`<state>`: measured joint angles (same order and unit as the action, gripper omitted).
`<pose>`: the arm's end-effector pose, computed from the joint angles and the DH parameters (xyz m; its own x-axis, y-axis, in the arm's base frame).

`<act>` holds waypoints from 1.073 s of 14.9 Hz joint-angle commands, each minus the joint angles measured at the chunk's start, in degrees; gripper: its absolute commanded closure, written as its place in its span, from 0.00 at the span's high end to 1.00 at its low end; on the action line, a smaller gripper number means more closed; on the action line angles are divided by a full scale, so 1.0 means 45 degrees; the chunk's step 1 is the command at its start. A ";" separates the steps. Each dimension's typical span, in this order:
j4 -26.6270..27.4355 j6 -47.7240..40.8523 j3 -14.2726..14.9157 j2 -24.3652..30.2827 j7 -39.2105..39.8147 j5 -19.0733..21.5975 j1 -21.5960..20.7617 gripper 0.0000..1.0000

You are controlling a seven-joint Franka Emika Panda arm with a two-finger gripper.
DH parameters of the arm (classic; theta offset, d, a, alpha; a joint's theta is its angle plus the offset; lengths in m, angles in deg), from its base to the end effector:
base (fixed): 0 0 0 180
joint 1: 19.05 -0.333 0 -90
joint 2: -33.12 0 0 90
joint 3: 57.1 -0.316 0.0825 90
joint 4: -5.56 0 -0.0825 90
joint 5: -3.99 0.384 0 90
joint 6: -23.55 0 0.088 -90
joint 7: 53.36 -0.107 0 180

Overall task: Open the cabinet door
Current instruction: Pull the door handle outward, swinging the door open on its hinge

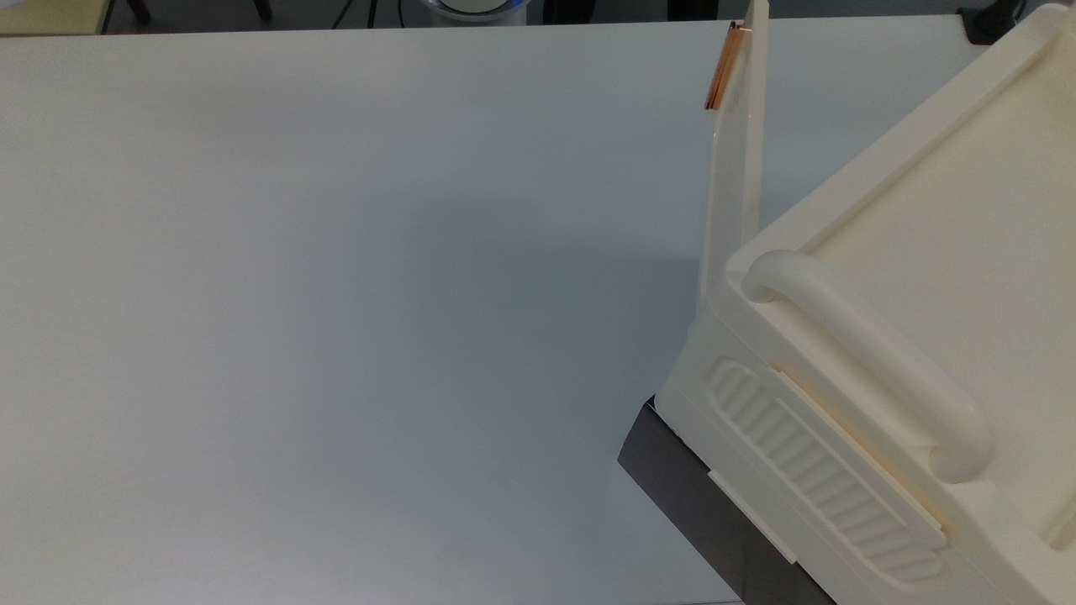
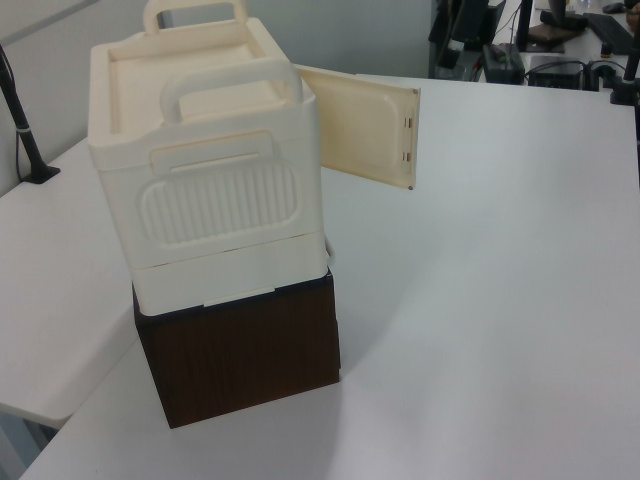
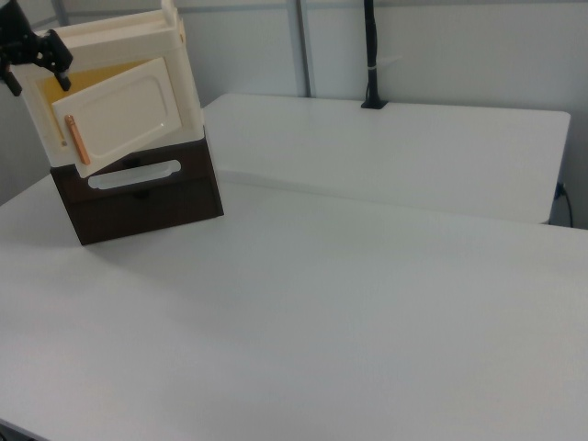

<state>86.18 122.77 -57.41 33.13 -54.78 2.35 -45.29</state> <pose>0.5069 0.2504 0.7198 0.8564 0.4054 0.3197 0.4215 -0.9066 0.0203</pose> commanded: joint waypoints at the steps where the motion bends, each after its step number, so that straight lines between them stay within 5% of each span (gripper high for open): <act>1: -0.0104 0.0819 -0.0749 -0.0489 0.0122 0.0149 -0.0125 1.00; 10: -0.0007 0.2033 -0.1082 -0.1702 0.0141 0.0111 -0.0086 1.00; 13: 0.0013 0.1819 -0.0771 -0.1663 0.0141 0.0032 0.0109 1.00; 16: 0.0013 0.1469 0.0302 -0.1604 0.0141 0.0032 0.0090 1.00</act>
<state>86.14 131.21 -60.23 25.20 -54.82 2.35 -44.75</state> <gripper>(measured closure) 0.000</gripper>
